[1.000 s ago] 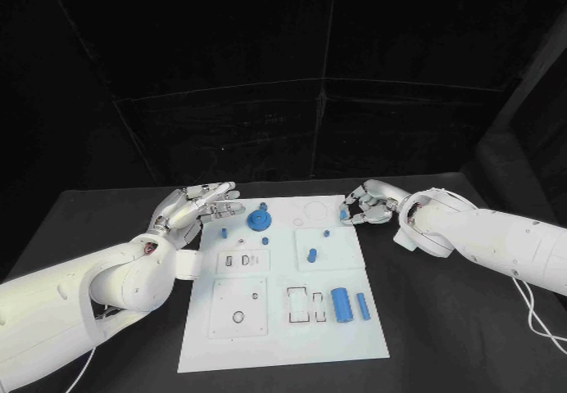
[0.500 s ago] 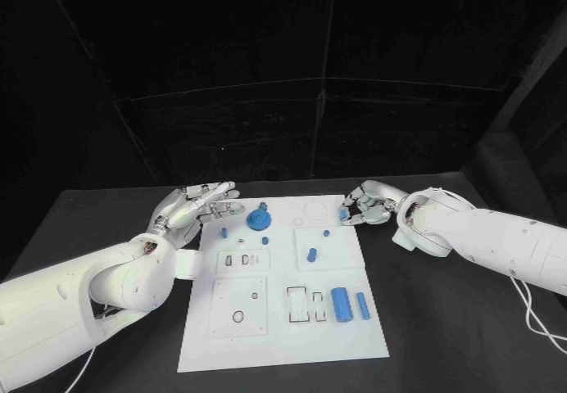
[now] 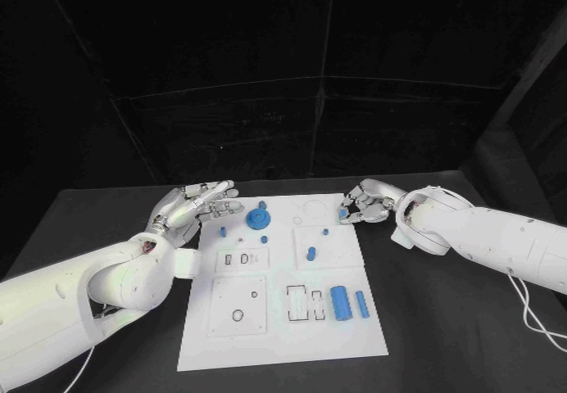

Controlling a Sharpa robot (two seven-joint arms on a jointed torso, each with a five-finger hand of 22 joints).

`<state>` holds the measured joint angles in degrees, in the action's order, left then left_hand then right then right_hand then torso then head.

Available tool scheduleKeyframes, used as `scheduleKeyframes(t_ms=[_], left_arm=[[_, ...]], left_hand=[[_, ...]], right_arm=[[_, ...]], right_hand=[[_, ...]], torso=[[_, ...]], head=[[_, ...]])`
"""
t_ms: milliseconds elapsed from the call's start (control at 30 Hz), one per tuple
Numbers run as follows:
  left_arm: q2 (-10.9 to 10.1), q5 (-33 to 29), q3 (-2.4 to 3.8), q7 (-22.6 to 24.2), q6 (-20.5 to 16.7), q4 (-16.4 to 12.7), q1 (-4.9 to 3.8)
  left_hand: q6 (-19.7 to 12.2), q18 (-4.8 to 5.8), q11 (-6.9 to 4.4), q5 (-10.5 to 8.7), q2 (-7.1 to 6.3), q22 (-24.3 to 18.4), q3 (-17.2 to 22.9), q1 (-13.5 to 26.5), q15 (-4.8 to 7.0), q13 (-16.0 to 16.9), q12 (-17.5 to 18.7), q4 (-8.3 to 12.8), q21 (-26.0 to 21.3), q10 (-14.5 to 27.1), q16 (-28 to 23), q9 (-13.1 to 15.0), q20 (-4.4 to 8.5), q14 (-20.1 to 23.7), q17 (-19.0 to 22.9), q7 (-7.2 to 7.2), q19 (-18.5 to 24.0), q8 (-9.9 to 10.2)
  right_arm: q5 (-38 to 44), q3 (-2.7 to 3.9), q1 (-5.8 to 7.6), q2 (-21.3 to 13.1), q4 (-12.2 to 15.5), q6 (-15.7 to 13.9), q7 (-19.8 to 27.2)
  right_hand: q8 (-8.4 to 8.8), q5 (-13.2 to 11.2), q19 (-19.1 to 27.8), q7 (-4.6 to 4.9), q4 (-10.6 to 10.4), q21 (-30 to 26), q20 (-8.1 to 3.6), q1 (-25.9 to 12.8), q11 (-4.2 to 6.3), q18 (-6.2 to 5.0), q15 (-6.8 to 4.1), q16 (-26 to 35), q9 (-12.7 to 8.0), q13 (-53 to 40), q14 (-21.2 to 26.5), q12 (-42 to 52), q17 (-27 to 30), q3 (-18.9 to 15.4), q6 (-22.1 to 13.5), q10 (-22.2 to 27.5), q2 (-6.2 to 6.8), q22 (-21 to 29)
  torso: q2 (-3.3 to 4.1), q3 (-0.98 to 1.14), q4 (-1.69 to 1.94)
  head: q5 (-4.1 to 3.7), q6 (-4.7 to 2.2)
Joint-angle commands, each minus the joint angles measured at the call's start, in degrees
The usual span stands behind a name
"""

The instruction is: Assemble the parts on the task board

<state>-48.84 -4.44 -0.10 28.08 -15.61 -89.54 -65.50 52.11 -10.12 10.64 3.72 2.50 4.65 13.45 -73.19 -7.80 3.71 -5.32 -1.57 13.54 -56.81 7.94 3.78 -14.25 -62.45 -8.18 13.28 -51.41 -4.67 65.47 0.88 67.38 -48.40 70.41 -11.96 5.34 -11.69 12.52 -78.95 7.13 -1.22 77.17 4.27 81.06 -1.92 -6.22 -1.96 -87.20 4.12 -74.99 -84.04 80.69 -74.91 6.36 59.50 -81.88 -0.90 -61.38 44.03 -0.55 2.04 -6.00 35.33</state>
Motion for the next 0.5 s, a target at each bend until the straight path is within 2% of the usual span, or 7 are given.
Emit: scheduleKeyframes(t_ms=[33,167,233,300,333,433,500], left_arm=[[0.0,0.1,0.02,0.1,0.8,-0.1,-0.06],[-0.1,0.1,0.02,0.0,0.7,-0.2,-0.06],[-0.3,0.1,0.02,0.0,0.6,-0.4,-0.07],[-0.4,0.1,0.02,0.0,0.6,-0.6,-0.07],[-0.4,0.1,0.02,0.0,0.6,-0.6,-0.07],[-0.3,0.1,0.02,0.0,0.5,-0.5,-0.08],[-0.2,0.1,0.02,0.0,0.4,-0.5,-0.08]], left_hand=[[0.2,-0.44,0.03,0.24,0.06,-0.1,0.6,-0.2,0.03,-0.1,0.2,0.2,-0.4,-0.5,-0.4,0.0,0.06,-0.5,-0.1,0.58,-0.5,0.4],[0.2,-0.44,0.03,0.24,0.06,-0.1,0.6,-0.2,0.03,-0.1,0.2,0.2,-0.4,-0.5,-0.4,0.0,0.06,-0.5,-0.1,0.58,-0.5,0.4],[0.2,-0.44,0.03,0.24,0.06,-0.1,0.6,-0.2,0.03,-0.1,0.2,0.2,-0.4,-0.5,-0.4,0.0,0.06,-0.5,-0.1,0.58,-0.5,0.4],[0.2,-0.44,0.03,0.24,0.06,-0.1,0.6,-0.2,0.03,-0.1,0.2,0.2,-0.4,-0.5,-0.4,0.0,0.06,-0.5,-0.1,0.58,-0.5,0.4],[0.2,-0.44,0.03,0.24,0.06,-0.1,0.6,-0.2,0.03,-0.1,0.2,0.2,-0.4,-0.5,-0.4,0.0,0.06,-0.5,-0.1,0.58,-0.5,0.4],[0.2,-0.44,0.03,0.24,0.06,-0.1,0.6,-0.2,0.03,-0.1,0.2,0.2,-0.4,-0.5,-0.4,0.0,0.06,-0.5,-0.1,0.58,-0.5,0.4],[0.2,-0.44,0.03,0.24,0.02,-0.1,0.7,-0.2,0.03,-0.1,0.3,0.2,-0.4,-0.5,-0.4,0.0,0.06,-0.5,-0.1,0.58,-0.5,0.4]], right_arm=[[-0.5,0.03,0.07,0.0,0.3,-2.8,1.3],[-1.4,0.04,0.1,-0.6,1.4,-4.8,1.2],[-1.6,0.05,0.14,-1.2,2.8,-5.4,0.6],[-1.3,0.07,0.29,-2.0,5.0,-6.3,-0.9],[-0.9,0.07,0.36,-2.1,5.8,-6.7,-1.9],[1.0,0.09,0.78,-2.1,8.3,-7.9,-5.2],[3.0,0.09,1.14,-1.7,11.2,-8.5,-8.8]], right_hand=[[-0.54,-0.1,0.0,-1.04,0.2,0.3,-0.57,0.4,0.5,0.86,-0.59,0.0,0.4,-2.7,-4.4,0.3,-7.1,0.8,1.7,-0.2,-1.52,-0.1],[-0.39,-0.1,0.0,-1.13,0.6,0.3,-0.83,0.7,0.64,0.88,-0.78,0.0,0.2,-2.7,-4.4,0.3,-7.1,1.8,1.8,-0.2,-1.89,-0.2],[-0.35,0.0,0.0,-1.14,0.9,0.3,-0.9,0.8,0.66,0.89,-0.82,0.0,0.2,-2.7,-4.4,0.2,-7.2,2.3,1.8,-0.2,-1.93,-0.1],[-0.33,0.0,0.0,-1.12,1.0,0.2,-0.92,0.8,0.66,0.88,-0.83,0.0,0.2,-2.6,-4.4,0.2,-7.1,2.4,1.8,-0.2,-1.89,-0.1],[-0.32,0.0,0.0,-1.12,1.0,0.2,-0.92,0.8,0.66,0.88,-0.83,0.0,0.2,-2.6,-4.4,0.2,-7.1,2.4,1.8,-0.1,-1.87,-0.1],[-0.23,-0.3,0.0,-1.08,1.3,0.2,-0.98,0.8,0.64,0.87,-0.83,0.1,0.1,-2.3,-4.3,-0.2,-6.9,3.1,1.9,0.1,-1.91,0.0],[-0.01,-1.2,0.1,-1.02,1.4,0.1,-0.98,0.4,0.59,0.87,-0.81,0.2,0.0,-2.0,-4.3,-0.5,-6.8,4.0,1.8,0.3,-1.77,0.1]], torso=[[0.01,0.04,-0.03],[-0.05,0.08,-0.12],[-0.13,-0.03,-0.14],[-0.15,-0.31,-0.01],[-0.18,-0.37,0.0],[-0.56,-0.51,-0.11],[-0.71,-0.55,-0.09]], head=[[0.0,-0.01],[0.25,-0.18],[0.24,-0.1],[-0.2,-0.27],[-0.23,-0.33],[0.06,-0.18],[0.51,-0.19]])
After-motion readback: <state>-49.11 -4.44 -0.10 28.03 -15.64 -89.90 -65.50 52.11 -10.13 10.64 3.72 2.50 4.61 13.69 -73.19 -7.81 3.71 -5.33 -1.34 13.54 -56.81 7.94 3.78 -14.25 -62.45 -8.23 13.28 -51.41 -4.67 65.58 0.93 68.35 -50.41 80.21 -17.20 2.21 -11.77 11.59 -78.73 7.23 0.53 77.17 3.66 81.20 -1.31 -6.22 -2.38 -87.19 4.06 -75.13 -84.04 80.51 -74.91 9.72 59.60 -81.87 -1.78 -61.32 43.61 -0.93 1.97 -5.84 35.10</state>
